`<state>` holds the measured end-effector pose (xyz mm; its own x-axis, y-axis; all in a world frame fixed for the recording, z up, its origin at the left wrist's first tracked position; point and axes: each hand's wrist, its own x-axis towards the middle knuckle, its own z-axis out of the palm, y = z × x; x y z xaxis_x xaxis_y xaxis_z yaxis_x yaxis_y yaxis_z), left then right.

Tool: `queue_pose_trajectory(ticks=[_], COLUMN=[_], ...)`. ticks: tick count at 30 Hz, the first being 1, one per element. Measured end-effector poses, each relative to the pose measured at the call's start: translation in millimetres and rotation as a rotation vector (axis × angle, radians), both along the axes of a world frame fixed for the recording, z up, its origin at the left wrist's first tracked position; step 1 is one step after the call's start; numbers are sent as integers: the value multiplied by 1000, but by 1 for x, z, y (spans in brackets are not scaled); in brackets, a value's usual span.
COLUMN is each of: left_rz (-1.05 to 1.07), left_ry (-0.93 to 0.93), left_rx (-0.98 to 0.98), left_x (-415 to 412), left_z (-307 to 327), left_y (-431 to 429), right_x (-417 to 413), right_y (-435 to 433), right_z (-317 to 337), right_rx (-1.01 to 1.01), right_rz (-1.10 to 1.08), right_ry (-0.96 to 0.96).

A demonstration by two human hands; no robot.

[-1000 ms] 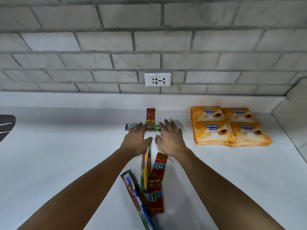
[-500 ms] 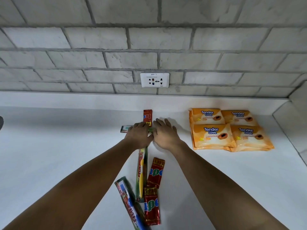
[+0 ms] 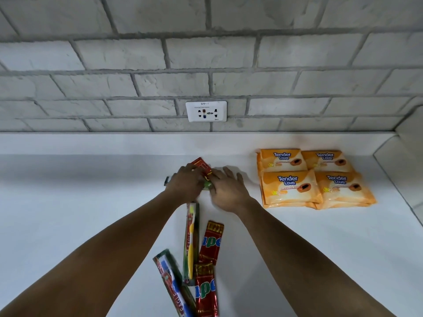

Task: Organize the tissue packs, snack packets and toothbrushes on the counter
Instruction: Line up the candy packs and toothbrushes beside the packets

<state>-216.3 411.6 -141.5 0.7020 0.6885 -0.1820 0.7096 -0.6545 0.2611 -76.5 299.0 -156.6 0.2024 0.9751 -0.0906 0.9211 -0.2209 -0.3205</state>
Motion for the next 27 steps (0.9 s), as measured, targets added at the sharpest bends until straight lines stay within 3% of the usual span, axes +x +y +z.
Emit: queue_pose_trajectory(ticks=[14, 17, 23, 27], left_rz=[-9, -81, -238, -240], left_ry=[-29, -46, 146, 120], left_rx=[-51, 16, 112, 131], left_x=[-19, -3, 31, 38], left_z=[6, 13, 6, 4], left_y=[12, 7, 0, -2], right_x=[42, 49, 53, 57], right_y=[0, 0, -6, -9], right_z=[-3, -1, -3, -7], right_rx=[11, 22, 7, -1], right_rz=[-19, 22, 87, 40], right_ry=[-78, -99, -175, -288])
